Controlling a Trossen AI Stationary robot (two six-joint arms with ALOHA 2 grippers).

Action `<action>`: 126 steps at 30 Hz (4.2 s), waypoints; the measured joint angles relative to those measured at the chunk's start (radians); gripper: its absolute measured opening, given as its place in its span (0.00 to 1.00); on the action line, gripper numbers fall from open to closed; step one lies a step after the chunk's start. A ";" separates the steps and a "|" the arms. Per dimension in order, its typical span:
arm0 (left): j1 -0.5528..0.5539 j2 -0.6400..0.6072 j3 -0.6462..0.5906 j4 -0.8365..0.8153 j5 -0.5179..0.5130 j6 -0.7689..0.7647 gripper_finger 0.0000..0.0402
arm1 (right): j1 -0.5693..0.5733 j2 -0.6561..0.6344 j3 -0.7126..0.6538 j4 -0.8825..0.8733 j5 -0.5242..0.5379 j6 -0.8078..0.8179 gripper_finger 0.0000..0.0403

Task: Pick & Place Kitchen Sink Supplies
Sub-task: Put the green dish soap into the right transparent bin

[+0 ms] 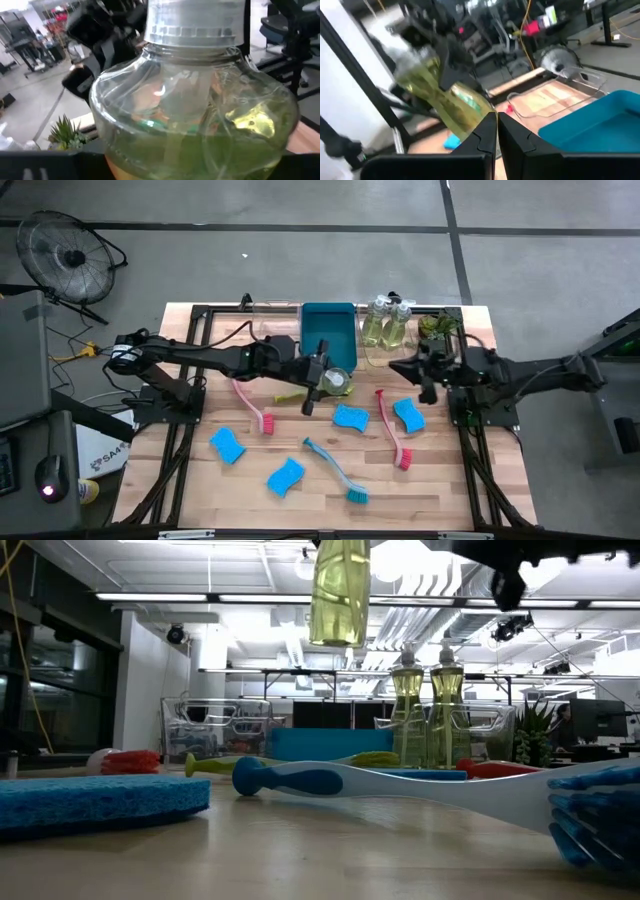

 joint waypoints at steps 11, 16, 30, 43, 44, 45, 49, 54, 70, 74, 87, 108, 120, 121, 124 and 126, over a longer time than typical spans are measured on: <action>0.000 0.000 0.000 0.016 -0.097 -0.030 0.49 | 0.000 0.263 0.244 -0.003 -0.127 -0.208 0.03; 0.000 0.000 0.000 0.016 -0.132 -0.072 0.49 | 0.000 0.309 0.298 -0.004 -0.138 -0.293 0.03; 0.000 0.000 0.000 0.016 -0.185 -0.166 0.50 | 0.000 0.324 0.313 0.001 -0.134 -0.364 0.03; 0.000 0.000 0.000 0.016 -0.188 -0.168 0.50 | 0.000 0.346 0.313 0.077 -0.189 -0.364 0.44; 0.000 0.000 -0.001 0.017 -0.188 -0.168 0.50 | 0.000 0.362 0.313 0.098 -0.201 -0.363 0.49; 0.000 0.000 -0.001 0.017 -0.188 -0.168 0.50 | 0.000 0.379 0.313 0.119 -0.209 -0.359 0.53; 0.000 -0.004 -0.003 0.007 -0.196 -0.173 0.50 | 0.000 0.451 0.312 0.191 -0.210 -0.375 0.67; 0.001 -0.005 -0.001 0.029 -0.195 -0.169 0.50 | -0.002 0.489 0.312 0.301 -0.162 -0.392 0.74; -0.002 -0.001 -0.002 0.007 -0.174 -0.169 0.50 | -0.005 0.553 0.313 0.342 -0.176 -0.428 0.74; -0.001 -0.005 -0.002 0.010 -0.174 -0.169 0.50 | -0.006 0.586 0.313 0.418 -0.179 -0.429 0.75; -0.001 -0.002 -0.002 0.013 -0.166 -0.188 0.50 | -0.021 0.593 0.312 0.423 -0.224 -0.398 0.76; 0.000 0.000 0.002 0.023 -0.158 -0.202 0.50 | -0.040 0.594 0.312 0.456 -0.233 -0.342 0.76; 0.000 0.002 0.000 0.000 -0.172 -0.202 0.50 | -0.048 0.594 0.314 0.370 -0.236 -0.289 0.83; 0.000 0.002 0.000 0.002 -0.171 -0.207 0.50 | -0.048 0.593 0.314 0.370 -0.238 -0.299 0.85; 0.000 0.008 0.000 0.009 -0.168 -0.211 0.50 | -0.047 0.593 0.314 0.371 -0.234 -0.346 0.87; 0.000 0.013 0.000 0.016 -0.162 -0.215 0.50 | -0.048 0.594 0.314 0.380 -0.252 -0.362 0.87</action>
